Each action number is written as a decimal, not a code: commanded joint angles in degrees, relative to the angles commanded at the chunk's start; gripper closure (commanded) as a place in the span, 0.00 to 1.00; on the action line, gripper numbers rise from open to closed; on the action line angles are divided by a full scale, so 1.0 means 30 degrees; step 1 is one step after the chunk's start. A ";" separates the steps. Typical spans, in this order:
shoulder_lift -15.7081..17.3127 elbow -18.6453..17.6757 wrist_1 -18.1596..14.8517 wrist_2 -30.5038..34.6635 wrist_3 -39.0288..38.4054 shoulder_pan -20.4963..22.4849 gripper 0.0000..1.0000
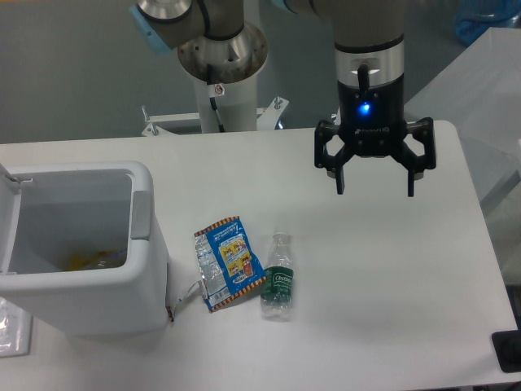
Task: Place the trash in the trash can
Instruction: 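Move the open gripper toward the clear water bottle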
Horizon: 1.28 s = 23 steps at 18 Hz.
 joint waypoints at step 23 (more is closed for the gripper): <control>-0.1200 -0.1081 0.1259 -0.1084 -0.0849 0.0118 0.00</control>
